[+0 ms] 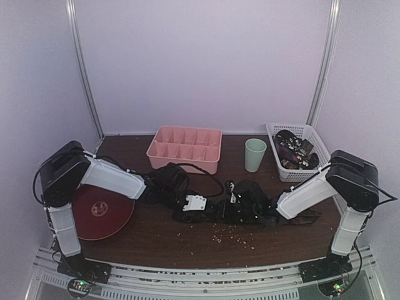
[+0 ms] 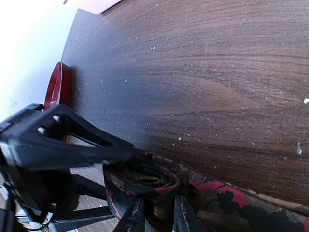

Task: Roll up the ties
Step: Roll the tie at the center of the board.

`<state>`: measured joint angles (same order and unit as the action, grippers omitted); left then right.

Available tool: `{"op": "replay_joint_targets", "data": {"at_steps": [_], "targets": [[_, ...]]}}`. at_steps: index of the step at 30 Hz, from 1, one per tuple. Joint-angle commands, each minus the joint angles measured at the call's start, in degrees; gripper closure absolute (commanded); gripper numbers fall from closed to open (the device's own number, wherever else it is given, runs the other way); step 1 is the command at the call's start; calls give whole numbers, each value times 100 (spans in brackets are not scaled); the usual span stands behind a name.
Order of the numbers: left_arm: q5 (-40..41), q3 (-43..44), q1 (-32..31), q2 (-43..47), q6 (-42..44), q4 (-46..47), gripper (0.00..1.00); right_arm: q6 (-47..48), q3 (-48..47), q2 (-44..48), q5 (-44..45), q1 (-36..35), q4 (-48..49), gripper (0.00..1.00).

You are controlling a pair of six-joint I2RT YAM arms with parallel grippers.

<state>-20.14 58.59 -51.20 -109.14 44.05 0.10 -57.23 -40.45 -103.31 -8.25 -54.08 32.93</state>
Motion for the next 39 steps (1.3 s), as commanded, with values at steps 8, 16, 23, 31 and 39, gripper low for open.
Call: {"op": "replay_joint_targets", "data": {"at_steps": [8,16,23,31,39], "targets": [[959,-600,11,1494,-2173,359,40,156,15,-178,101,81,-201,77],[1232,-503,211,1287,-4214,20,88,186,163,-173,167,104,-173,77],[1045,-1168,205,1277,-4877,1085,100,195,214,-151,148,112,-147,76],[906,-889,199,657,-5091,896,100,243,215,-105,166,125,-202,75],[622,-856,69,283,-5304,1054,100,330,155,-43,204,130,-375,75]]}}
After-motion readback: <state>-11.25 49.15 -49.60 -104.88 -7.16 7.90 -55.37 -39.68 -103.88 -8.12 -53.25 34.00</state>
